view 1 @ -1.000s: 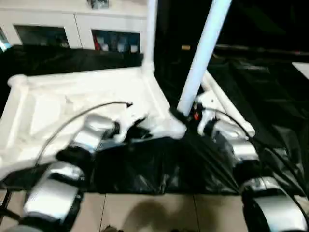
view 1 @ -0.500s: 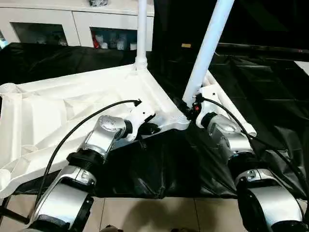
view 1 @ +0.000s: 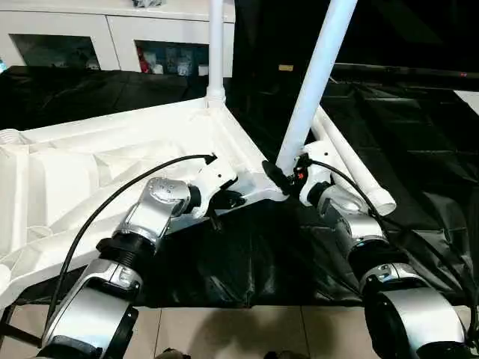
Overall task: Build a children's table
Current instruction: Insert table leg to table base, then rotate leg to tighten
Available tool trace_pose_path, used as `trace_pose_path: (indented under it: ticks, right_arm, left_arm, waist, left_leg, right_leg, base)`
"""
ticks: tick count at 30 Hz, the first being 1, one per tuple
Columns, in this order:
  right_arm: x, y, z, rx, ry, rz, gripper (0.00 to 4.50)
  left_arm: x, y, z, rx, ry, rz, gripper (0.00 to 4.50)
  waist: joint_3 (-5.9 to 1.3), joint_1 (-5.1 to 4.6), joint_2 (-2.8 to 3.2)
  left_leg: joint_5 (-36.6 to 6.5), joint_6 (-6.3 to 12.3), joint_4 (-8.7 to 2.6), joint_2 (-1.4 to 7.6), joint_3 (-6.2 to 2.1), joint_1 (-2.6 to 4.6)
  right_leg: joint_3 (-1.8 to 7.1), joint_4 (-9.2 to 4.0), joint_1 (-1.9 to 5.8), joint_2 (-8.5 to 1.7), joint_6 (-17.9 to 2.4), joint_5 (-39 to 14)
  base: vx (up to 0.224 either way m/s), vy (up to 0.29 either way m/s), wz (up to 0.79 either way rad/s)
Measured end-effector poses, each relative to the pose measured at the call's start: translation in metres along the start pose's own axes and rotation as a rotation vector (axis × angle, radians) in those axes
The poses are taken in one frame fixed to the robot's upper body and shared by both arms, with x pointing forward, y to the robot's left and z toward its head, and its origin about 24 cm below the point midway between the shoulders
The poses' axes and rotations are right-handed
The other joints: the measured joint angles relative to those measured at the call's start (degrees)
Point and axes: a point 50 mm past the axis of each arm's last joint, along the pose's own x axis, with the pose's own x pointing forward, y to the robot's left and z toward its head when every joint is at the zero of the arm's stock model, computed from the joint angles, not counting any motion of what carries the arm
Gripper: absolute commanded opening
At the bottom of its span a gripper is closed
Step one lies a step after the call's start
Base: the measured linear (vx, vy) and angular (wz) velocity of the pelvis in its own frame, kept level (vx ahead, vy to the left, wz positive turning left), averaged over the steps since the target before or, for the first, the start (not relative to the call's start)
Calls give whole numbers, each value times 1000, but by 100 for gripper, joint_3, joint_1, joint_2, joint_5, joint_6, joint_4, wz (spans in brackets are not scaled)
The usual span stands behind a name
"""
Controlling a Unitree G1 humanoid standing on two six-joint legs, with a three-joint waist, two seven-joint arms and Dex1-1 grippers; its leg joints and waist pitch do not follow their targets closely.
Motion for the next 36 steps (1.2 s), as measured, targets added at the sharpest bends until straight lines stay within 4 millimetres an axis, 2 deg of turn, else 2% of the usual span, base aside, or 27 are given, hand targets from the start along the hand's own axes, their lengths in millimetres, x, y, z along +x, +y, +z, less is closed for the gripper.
trace_pose_path:
  ticks: [2,10,15,19,22,26,27,36]
  right_arm:
    - [-1,-1,0,-12,1,13,368]
    - [-15,-3,-8,-61,59,197,368]
    - [-29,-3,-9,-89,102,386,368]
    - [-37,-3,-4,-99,123,509,368]
    - [-41,0,-3,-122,143,590,333]
    - [-46,4,-7,-122,176,666,313]
    - [-46,5,-7,-129,181,679,294]
    - [-49,10,-9,-140,198,715,280]
  left_arm:
    - [-2,1,-1,10,3,-5,0]
    - [-15,2,-4,49,-17,-125,0]
    - [-24,0,-7,90,-23,-227,0]
    - [-31,0,-8,103,-32,-293,0]
    - [-34,0,-11,106,-29,-333,0]
    - [-36,-3,-17,113,-17,-387,0]
    - [-36,-3,-17,119,-17,-394,0]
    - [-37,-4,-19,127,-13,-414,0]
  waist:
    - [1,1,2]
    - [23,59,36]
    - [47,176,70]
    - [56,216,85]
    - [57,226,86]
    - [57,263,86]
    - [56,272,87]
    - [56,330,86]
  left_leg:
    - [-1,-1,-1,2,0,0]
    - [-1,-1,0,3,1,-26]
    - [-1,0,13,15,7,-30]
    - [0,-1,29,25,13,-31]
    - [0,-1,36,26,13,-31]
    - [0,-1,40,27,13,-31]
    - [0,-1,40,26,14,-31]
    - [-1,-1,41,30,15,-27]
  right_leg:
    - [-1,0,-1,1,0,0]
    - [-5,-3,-16,0,-1,0]
    - [-12,9,-20,1,-2,1]
    - [-14,20,-19,1,-2,1]
    - [-14,22,-17,1,-2,1]
    - [-14,22,-16,1,-4,2]
    - [-13,22,-16,1,-5,2]
    - [-15,25,-13,2,-5,3]
  base:
    - [0,0,0]
    - [0,0,0]
    - [0,0,0]
    - [0,0,0]
    - [0,0,0]
    - [0,0,0]
    - [0,0,0]
    - [0,0,0]
